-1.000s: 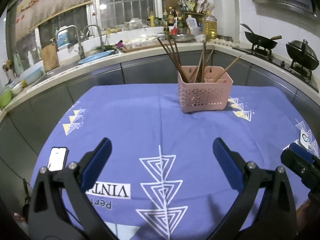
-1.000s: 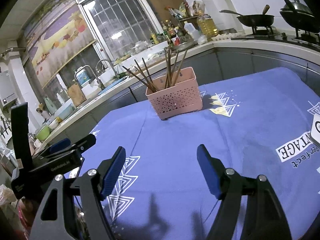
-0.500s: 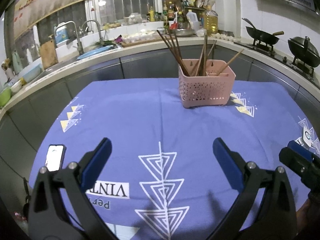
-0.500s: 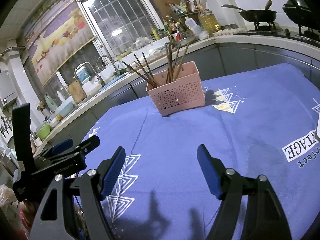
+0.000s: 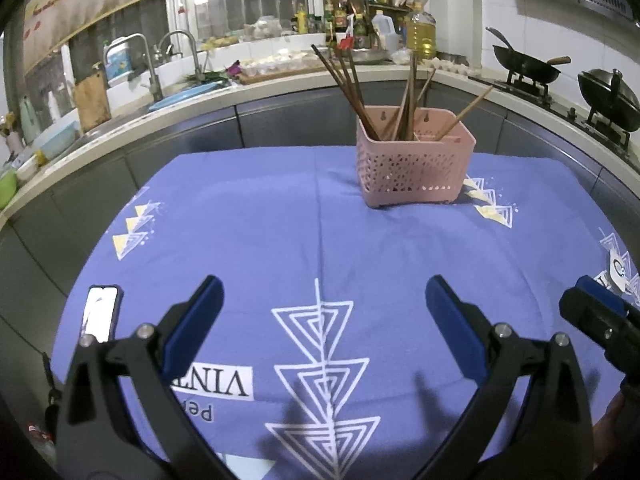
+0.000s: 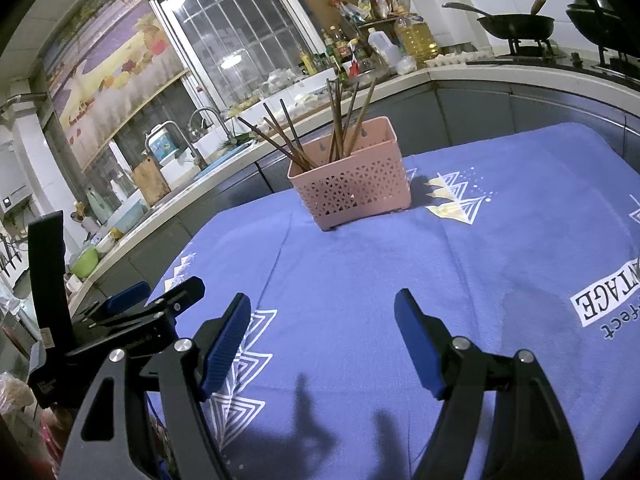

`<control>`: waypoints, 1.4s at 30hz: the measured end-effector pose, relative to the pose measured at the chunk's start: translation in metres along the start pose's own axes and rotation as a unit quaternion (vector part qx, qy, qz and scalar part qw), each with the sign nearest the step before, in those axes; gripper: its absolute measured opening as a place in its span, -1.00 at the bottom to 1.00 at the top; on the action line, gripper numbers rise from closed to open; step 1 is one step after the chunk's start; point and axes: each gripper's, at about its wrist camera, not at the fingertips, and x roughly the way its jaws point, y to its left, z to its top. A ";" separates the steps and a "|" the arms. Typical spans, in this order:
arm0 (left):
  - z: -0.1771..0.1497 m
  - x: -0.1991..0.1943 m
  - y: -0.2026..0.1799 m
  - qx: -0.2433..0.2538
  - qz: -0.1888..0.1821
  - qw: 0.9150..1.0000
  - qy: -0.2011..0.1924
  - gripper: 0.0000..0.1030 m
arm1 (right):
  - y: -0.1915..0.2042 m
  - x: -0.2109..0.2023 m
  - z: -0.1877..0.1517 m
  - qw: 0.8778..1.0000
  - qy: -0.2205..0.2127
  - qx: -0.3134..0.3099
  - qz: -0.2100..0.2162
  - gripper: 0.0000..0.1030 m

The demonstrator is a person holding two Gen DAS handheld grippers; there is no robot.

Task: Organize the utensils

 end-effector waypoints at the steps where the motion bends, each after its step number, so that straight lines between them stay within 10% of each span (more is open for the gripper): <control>1: 0.000 0.000 0.000 0.001 -0.001 1.000 0.001 0.88 | 0.000 0.001 0.000 1.000 0.001 0.001 0.000 0.44; 42: 0.006 -0.016 0.015 -0.011 0.031 0.999 -0.036 0.88 | 0.018 -0.006 0.011 1.000 -0.020 -0.014 0.013 0.44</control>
